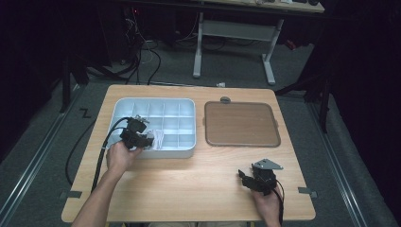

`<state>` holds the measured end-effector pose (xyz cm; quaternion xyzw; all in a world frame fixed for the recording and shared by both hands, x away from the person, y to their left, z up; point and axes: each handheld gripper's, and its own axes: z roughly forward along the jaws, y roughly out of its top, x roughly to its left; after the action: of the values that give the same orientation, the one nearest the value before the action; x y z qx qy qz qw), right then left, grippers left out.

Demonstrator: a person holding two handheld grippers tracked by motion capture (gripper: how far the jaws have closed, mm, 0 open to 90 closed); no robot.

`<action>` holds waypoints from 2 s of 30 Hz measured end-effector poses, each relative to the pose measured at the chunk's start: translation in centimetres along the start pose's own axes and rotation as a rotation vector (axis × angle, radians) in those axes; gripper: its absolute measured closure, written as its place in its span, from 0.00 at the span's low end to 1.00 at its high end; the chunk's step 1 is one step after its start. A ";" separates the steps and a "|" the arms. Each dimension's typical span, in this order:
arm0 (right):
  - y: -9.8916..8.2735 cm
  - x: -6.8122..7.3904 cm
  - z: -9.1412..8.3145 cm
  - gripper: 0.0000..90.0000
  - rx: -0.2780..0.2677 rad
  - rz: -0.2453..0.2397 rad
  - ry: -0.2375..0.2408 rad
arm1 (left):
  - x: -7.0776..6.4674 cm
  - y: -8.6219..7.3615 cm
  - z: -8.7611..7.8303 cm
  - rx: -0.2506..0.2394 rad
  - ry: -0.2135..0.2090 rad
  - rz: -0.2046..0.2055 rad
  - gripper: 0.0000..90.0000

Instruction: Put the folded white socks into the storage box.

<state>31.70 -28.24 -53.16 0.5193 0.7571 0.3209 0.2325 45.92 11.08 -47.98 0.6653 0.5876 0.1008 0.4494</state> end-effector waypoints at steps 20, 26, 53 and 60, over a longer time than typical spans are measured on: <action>0.0 0.0 0.0 0.41 0.000 0.001 0.000 | 0.0 -0.6 1.1 0.075 0.011 -0.012 0.86; 0.0 0.0 0.0 0.41 0.000 0.001 0.000 | 0.0 -0.8 1.4 0.090 0.024 -0.015 0.87; 0.0 0.0 0.0 0.41 0.000 0.001 0.000 | -0.2 0.4 -1.1 -0.041 0.013 -0.057 0.70; 0.0 0.0 0.0 0.41 0.000 0.001 0.000 | -0.2 0.5 -1.5 -0.070 0.017 -0.063 0.63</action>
<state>31.70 -28.23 -53.16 0.5198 0.7567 0.3210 0.2326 45.23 11.73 -46.65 0.6294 0.6084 0.1127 0.4702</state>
